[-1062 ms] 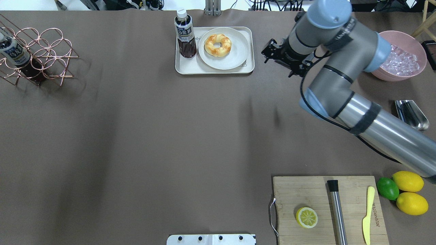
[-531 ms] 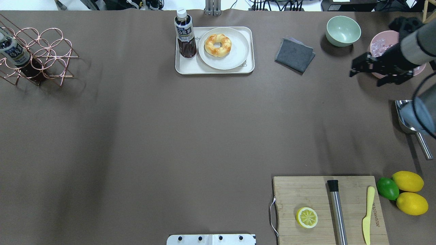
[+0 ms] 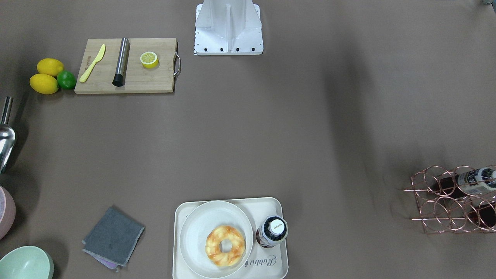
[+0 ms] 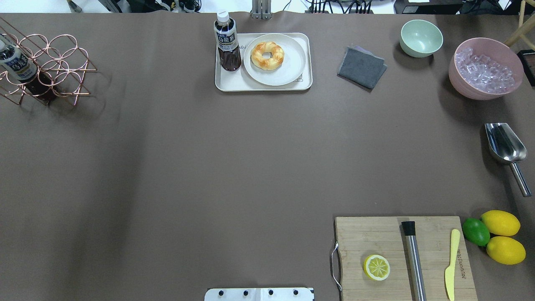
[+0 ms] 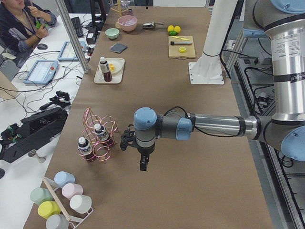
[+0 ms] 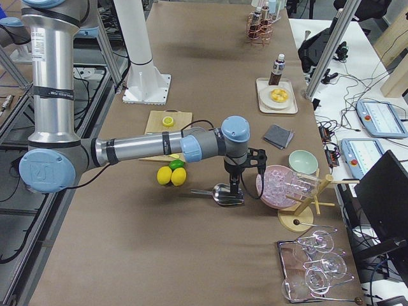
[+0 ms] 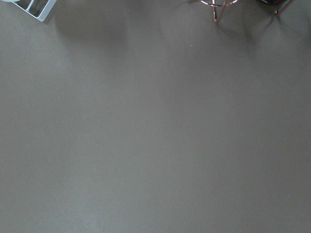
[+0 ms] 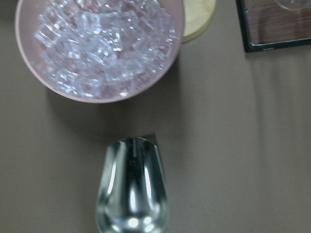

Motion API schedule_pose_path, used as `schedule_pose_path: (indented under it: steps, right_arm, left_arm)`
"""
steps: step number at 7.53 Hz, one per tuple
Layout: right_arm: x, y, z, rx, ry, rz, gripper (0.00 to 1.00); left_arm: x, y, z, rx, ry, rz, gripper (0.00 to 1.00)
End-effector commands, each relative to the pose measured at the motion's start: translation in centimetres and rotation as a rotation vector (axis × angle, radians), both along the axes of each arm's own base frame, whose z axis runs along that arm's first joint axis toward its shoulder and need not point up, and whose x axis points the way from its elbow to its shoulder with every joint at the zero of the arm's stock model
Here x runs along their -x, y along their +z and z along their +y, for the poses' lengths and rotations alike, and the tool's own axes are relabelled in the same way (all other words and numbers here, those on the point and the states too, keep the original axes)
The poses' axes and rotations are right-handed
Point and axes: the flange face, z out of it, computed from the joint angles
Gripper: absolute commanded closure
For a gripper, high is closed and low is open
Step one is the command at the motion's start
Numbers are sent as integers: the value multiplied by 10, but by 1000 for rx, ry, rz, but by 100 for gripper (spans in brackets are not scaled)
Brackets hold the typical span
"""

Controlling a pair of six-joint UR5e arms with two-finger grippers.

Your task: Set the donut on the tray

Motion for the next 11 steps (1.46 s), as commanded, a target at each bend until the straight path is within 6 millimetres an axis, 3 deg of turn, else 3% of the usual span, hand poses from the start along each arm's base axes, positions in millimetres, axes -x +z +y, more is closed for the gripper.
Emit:
schedule_pose_path:
  steps: [1,5,7,9,11]
  right_arm:
    - [-54,41,29,-19,-102,79,0]
    - [-55,53,39,7,-95,85,0]
    - [-55,36,32,-19,-85,27,0]
    - [-57,50,41,11,-79,30,0]
    - [-63,44,46,-34,-95,51,0]
  left_arm:
    - [0,0,0,0,0,0,2]
    - [0,1,0,1,0,0,2]
    - [0,4,4,7,2,0,2]
    - [0,6,6,-5,0,0,2]
    - [0,9,10,-2,2,0,2]
